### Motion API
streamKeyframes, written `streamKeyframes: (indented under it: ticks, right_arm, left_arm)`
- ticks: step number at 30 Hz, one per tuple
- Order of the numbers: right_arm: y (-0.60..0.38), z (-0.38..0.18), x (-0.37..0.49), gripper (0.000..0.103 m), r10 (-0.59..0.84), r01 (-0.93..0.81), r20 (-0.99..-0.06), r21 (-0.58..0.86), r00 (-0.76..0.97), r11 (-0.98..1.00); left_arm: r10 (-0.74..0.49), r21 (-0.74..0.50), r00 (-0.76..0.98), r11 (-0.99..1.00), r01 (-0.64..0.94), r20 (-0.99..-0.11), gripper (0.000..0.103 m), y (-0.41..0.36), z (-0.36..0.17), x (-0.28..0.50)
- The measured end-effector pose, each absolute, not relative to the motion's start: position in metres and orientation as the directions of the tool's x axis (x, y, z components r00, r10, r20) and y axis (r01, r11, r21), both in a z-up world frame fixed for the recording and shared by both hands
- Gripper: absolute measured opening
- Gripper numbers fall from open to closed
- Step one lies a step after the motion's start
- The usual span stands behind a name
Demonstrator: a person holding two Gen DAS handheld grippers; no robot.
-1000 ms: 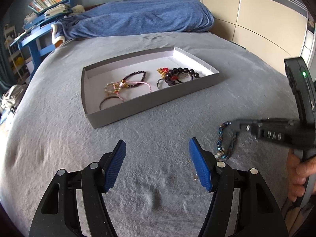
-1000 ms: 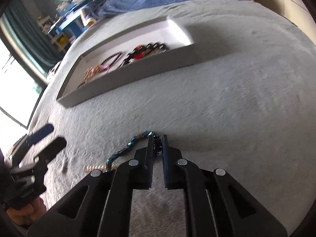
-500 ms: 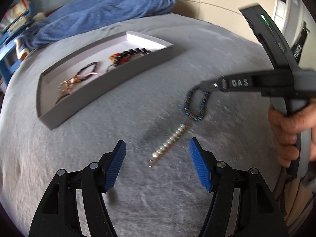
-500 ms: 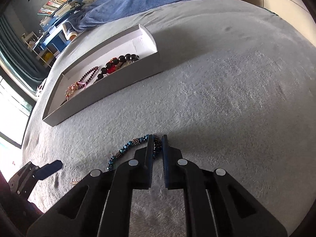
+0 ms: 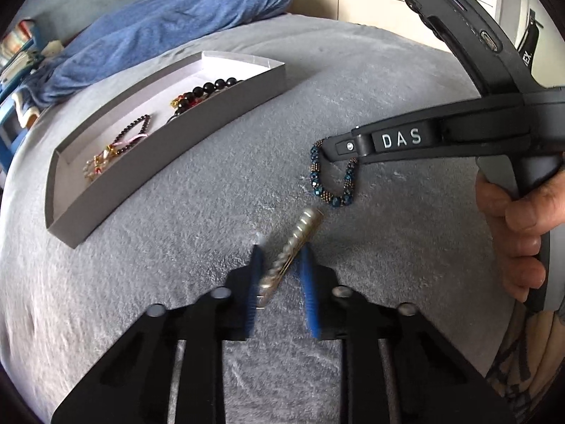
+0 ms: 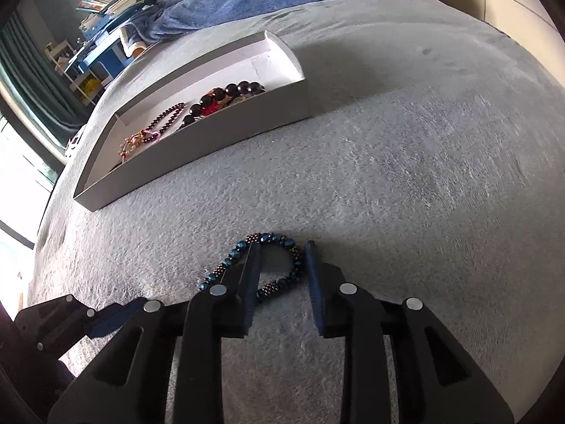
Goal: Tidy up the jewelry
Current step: 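Grasp the blue beaded bracelet with the right tool while the left tool grasps the pearl hairpin, then carry the blue bracelet and pearl hairpin into the grey tray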
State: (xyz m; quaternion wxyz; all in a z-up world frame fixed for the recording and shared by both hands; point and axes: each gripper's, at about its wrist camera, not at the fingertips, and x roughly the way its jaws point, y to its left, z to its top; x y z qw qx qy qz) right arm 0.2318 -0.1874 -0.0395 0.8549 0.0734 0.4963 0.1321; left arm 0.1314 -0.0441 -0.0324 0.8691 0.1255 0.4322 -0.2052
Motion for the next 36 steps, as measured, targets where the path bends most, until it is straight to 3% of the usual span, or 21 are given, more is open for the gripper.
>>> streamKeyframes:
  ticks: [1, 15, 36]
  right_arm:
    - [-0.186, -0.040, 0.232, 0.008, 0.307, -0.161, -0.828, 0.262, 0.469, 0.952]
    - [-0.189, -0.010, 0.227, 0.008, 0.500, -0.240, -0.685, 0.445, 0.530, 0.863]
    - [-0.188, 0.012, 0.229, 0.008, 0.533, -0.277, -0.606, 0.468, 0.590, 0.839]
  left_arm:
    - [-0.253, 0.035, 0.543, 0.885, 0.465, -0.800, 0.009, -0.043, -0.032, 0.132]
    - [-0.312, -0.103, 0.616, 0.931, 0.351, -0.724, 0.009, -0.005, 0.000, 0.145]
    - [-0.240, -0.121, 0.706, 0.969, 0.216, -0.667, 0.009, 0.033, 0.024, 0.165]
